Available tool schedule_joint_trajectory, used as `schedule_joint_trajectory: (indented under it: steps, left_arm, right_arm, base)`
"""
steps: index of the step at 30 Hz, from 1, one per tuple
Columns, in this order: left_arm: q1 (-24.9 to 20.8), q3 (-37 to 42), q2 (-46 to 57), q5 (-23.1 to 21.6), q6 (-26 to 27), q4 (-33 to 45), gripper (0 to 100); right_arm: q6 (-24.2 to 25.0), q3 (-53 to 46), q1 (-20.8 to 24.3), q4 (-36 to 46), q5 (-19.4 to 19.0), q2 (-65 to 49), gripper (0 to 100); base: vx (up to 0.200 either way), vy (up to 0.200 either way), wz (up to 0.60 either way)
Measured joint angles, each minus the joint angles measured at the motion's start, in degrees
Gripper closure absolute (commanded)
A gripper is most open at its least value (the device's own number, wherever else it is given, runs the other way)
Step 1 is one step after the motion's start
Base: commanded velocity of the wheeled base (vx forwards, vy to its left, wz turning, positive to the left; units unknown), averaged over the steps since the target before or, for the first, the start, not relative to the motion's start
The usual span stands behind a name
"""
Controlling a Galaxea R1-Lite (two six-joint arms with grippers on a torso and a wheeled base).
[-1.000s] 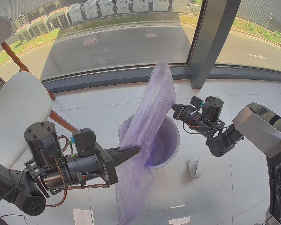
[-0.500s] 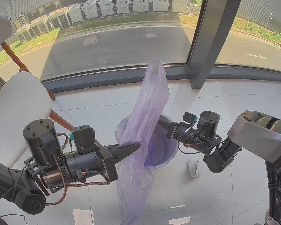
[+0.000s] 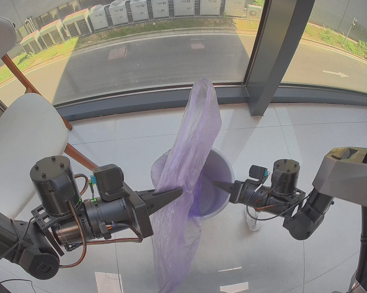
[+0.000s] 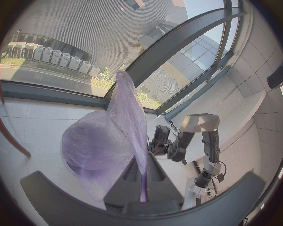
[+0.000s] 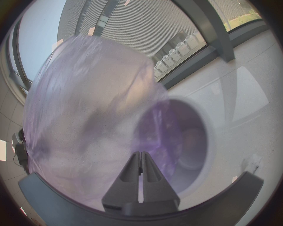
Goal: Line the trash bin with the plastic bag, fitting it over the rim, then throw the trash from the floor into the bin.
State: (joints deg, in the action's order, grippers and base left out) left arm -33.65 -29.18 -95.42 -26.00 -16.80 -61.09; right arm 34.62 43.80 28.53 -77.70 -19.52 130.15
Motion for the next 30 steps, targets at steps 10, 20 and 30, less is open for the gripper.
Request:
schedule_joint_trajectory:
  steps: [10,20,30]
  left_arm:
    - [0.11,2.26,1.78,-12.15,0.16,0.44,100]
    - [-0.06,2.86,2.91,-19.68,0.09,3.86,100]
    - [0.05,3.78,3.08,-28.27,-4.52,4.49,100]
  right_arm:
    - [-2.99,2.28,-12.68,0.27,-0.45,-3.35,100]
    - [-2.35,16.42,-15.93,-0.17,-3.15,-0.49,100]
    - [-1.65,25.55,-14.09,-7.31,-13.63,7.07,100]
  base:
    - [0.0,0.0,0.0]
    - [0.0,0.0,0.0]
    - [0.0,0.0,0.0]
